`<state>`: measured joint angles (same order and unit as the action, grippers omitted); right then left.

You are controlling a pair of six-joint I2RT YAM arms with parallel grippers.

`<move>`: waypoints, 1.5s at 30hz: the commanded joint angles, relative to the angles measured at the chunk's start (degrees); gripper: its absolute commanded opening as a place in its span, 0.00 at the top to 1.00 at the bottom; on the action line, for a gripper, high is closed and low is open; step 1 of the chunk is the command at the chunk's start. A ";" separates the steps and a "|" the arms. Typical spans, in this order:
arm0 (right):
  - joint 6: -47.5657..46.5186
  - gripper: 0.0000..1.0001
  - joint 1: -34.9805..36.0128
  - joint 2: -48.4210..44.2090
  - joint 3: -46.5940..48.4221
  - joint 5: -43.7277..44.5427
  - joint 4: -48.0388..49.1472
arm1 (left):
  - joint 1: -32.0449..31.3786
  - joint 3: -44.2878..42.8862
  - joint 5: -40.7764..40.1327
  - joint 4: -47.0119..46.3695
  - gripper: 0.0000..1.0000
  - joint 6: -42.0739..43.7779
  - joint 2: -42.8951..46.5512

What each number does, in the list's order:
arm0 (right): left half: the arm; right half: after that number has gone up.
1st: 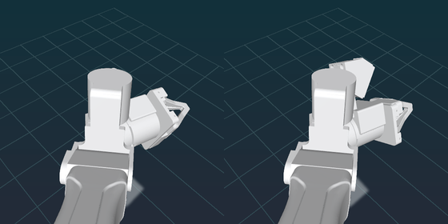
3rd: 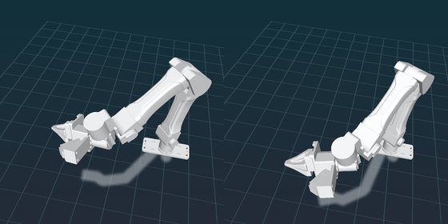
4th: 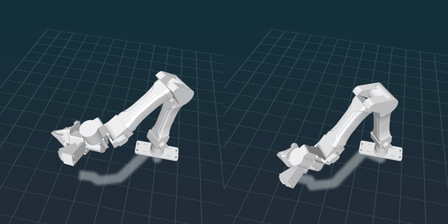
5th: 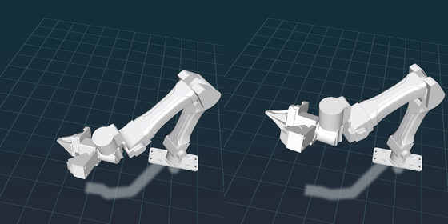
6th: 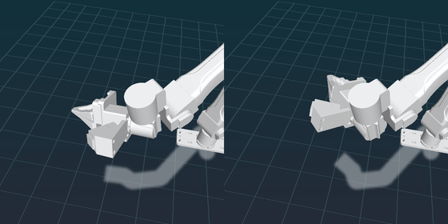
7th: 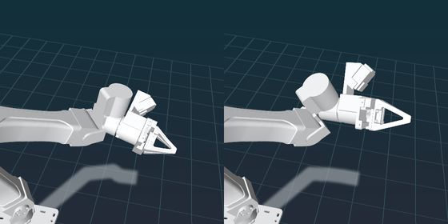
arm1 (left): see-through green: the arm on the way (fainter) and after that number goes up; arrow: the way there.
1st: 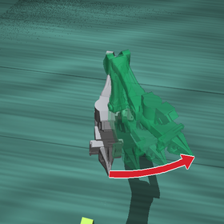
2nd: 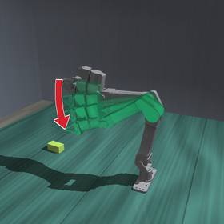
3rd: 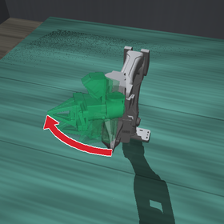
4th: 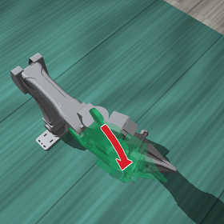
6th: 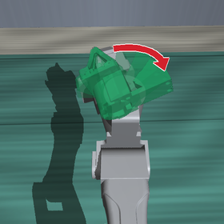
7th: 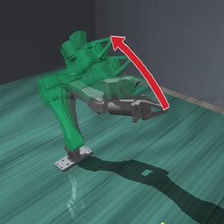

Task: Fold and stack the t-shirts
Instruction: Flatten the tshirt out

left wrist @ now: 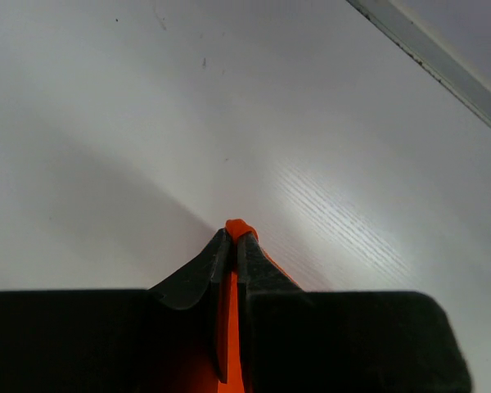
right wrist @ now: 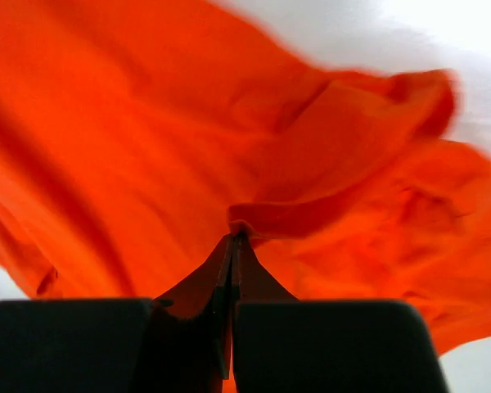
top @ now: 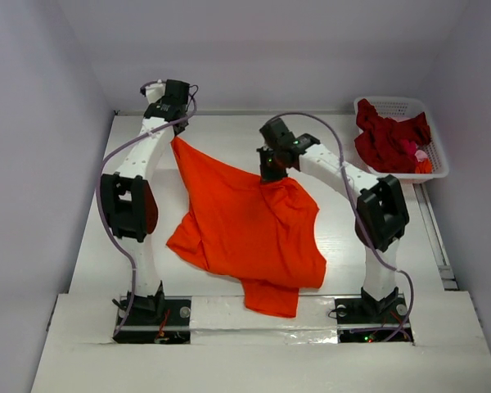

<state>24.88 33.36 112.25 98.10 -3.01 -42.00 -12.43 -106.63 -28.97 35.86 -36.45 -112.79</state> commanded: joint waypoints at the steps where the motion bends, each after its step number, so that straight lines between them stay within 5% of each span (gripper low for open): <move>1: 0.08 1.00 4.60 0.60 -0.72 -1.12 1.39 | 1.44 -4.81 0.75 0.09 1.00 0.41 0.73; 30: -1.33 1.00 16.56 5.26 -8.02 -4.64 2.71 | 1.44 -6.05 2.16 0.35 1.00 0.41 -0.76; 33: -1.77 0.56 16.56 4.22 -7.93 -3.42 2.71 | 1.44 -5.96 2.34 0.44 1.00 0.50 -0.50; 34: -1.77 0.56 16.56 3.86 -7.84 -2.98 2.62 | 1.44 -5.96 2.34 0.44 1.00 0.50 -0.50; 35: -1.94 0.40 16.56 3.60 -7.58 -2.36 2.28 | 1.44 -6.05 2.34 0.53 1.00 0.41 -0.32; 37: -2.21 0.26 16.56 2.98 -6.27 -1.40 1.05 | 1.44 -5.96 2.52 0.53 1.00 0.41 -0.32; 41: -2.56 0.24 16.56 1.14 -3.81 1.15 -0.89 | 1.44 -6.05 2.60 0.71 1.00 0.41 -0.24; 45: -2.82 0.40 16.56 -1.41 0.14 5.20 -3.26 | 1.44 -6.22 2.60 0.79 1.00 0.50 -0.15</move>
<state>22.90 49.93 116.29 92.86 -2.20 -43.40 -11.03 -110.72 -25.87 36.69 -36.45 -114.74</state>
